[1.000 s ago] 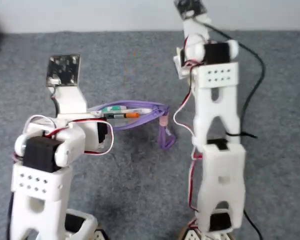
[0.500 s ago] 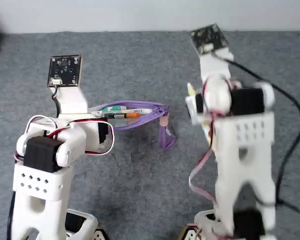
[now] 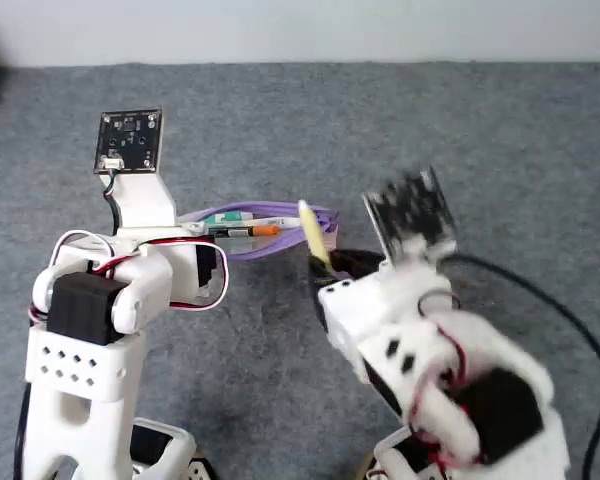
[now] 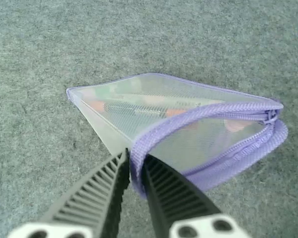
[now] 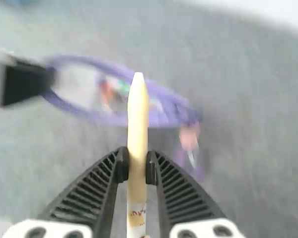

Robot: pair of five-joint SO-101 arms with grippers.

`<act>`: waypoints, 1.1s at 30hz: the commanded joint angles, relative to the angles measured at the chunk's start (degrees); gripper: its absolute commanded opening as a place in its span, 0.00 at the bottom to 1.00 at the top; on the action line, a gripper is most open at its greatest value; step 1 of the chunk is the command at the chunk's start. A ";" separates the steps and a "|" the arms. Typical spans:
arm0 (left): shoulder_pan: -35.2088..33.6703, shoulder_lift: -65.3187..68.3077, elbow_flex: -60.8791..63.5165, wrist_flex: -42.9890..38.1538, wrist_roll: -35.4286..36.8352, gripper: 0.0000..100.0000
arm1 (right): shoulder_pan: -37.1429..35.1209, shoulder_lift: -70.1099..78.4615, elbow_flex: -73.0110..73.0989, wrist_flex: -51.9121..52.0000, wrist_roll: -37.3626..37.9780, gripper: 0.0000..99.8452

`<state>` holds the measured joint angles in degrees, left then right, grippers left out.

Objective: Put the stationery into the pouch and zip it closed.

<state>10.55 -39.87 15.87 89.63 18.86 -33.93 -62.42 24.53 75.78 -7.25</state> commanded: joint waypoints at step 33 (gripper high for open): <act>0.09 -0.09 -3.21 -0.88 0.35 0.01 | -2.33 11.47 29.54 -76.97 5.27 0.01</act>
<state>10.55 -39.87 15.87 89.63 18.86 -35.87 -50.99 54.42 -5.71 -5.05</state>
